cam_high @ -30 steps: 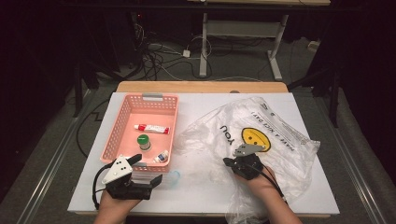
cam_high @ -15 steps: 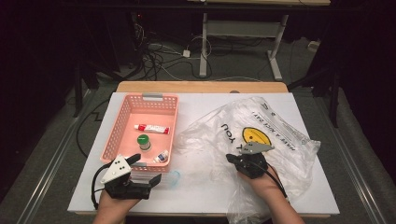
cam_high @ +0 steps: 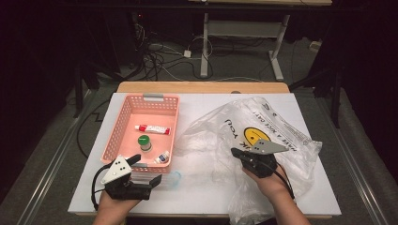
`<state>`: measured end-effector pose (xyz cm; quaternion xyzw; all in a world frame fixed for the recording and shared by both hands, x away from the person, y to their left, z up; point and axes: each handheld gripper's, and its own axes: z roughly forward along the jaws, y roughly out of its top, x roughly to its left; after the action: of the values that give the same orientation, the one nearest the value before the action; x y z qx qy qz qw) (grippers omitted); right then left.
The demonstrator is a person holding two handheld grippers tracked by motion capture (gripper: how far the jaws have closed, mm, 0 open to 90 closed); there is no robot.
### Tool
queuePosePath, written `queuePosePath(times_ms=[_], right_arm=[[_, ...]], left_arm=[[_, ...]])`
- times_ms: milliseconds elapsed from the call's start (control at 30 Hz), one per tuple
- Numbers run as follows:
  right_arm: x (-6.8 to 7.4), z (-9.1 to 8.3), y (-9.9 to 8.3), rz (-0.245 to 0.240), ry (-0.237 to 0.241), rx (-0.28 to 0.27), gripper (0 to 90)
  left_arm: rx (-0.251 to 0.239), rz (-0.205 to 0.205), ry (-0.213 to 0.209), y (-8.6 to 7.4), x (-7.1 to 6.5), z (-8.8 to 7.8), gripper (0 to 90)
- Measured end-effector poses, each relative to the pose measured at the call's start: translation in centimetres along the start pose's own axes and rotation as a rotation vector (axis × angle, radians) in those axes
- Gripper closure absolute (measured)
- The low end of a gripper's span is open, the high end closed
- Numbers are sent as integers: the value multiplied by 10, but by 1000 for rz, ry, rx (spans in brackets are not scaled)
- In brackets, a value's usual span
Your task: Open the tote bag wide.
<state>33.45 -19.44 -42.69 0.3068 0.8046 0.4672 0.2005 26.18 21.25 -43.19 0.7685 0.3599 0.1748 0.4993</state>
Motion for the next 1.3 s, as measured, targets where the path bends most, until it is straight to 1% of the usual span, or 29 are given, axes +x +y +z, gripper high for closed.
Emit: queuePosePath(times_ms=[33,167,467,967,1100,1300], right_arm=[[0,0,0,0,0,0,900],[-4,-9,6,1,-11,-37,900],[-13,-28,16,36,-51,-111,900],[-19,-50,27,33,-79,-214,900],[-20,-54,28,27,-84,-224,900],[-19,-50,28,31,-77,-212,900]], left_arm=[[0,1,0,0,0,0,1],[3,2,0,0,0,1,2],[2,0,4,0,1,0,1],[4,-10,17,-1,6,-2,2],[9,-13,23,-1,8,-3,1],[1,-19,48,0,16,-8,2]])
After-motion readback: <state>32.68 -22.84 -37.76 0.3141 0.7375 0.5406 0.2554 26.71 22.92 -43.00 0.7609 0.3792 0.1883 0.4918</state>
